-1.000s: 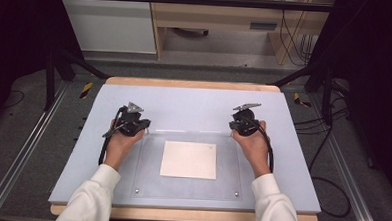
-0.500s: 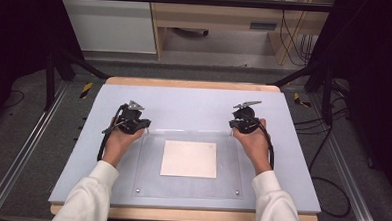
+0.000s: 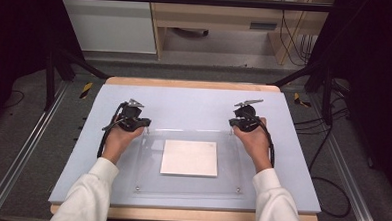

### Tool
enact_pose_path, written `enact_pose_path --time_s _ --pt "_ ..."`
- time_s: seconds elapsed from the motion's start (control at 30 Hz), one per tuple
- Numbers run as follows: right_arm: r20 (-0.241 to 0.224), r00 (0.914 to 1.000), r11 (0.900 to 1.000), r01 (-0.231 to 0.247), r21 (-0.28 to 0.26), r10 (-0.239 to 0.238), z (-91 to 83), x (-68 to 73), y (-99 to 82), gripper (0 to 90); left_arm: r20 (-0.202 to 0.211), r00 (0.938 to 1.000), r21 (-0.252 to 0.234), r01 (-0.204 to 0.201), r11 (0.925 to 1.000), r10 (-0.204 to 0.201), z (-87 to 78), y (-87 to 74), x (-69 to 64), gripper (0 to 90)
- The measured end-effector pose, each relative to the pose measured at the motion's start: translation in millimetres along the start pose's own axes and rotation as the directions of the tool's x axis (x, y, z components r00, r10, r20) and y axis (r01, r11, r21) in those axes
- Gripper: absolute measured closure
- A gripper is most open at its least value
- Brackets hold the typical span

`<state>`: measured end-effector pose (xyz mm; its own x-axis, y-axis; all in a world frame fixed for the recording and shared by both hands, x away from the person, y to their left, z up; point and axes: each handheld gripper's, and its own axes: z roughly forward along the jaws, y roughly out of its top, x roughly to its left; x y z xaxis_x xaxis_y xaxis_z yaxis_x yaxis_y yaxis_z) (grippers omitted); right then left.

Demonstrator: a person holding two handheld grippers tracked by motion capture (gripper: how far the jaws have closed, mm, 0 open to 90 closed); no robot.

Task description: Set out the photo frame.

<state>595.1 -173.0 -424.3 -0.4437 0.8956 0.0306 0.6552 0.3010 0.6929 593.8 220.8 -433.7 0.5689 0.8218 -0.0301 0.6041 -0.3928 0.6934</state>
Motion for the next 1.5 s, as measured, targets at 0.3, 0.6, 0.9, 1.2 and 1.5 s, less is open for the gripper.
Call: enact_pose_path --time_s 0.3,0.6,0.9,1.2,1.5 --pt "-0.053 0.9979 0.9991 -0.039 -0.016 0.038 3.0 -8.9 -0.8 85.3 0.014 0.9996 0.002 0.024 0.9997 -0.024 2.3 1.9 3.2 85.1" --pt "-0.059 0.9977 0.9991 -0.035 -0.023 0.033 3.2 -9.4 -1.8 84.4 0.018 0.9994 0.011 0.029 0.9995 -0.029 3.3 3.0 4.4 85.1" --pt "-0.008 0.9995 0.9967 0.029 -0.076 -0.029 -7.7 -5.8 -7.2 72.1 0.018 0.9991 0.015 0.038 0.9992 -0.038 5.4 4.8 5.9 85.0" --pt "0.031 0.9958 0.9827 0.09 -0.162 -0.087 -56.7 1.1 -36.2 59.7 0.015 0.999 0.018 0.041 0.999 -0.041 6.4 5.4 6.3 85.0" --pt "0.051 0.984 0.9562 0.178 -0.233 -0.171 -103.3 17.2 -103.7 29.0 0.011 0.9988 0.033 0.048 0.9983 -0.048 7.0 7.0 6.0 85.0"
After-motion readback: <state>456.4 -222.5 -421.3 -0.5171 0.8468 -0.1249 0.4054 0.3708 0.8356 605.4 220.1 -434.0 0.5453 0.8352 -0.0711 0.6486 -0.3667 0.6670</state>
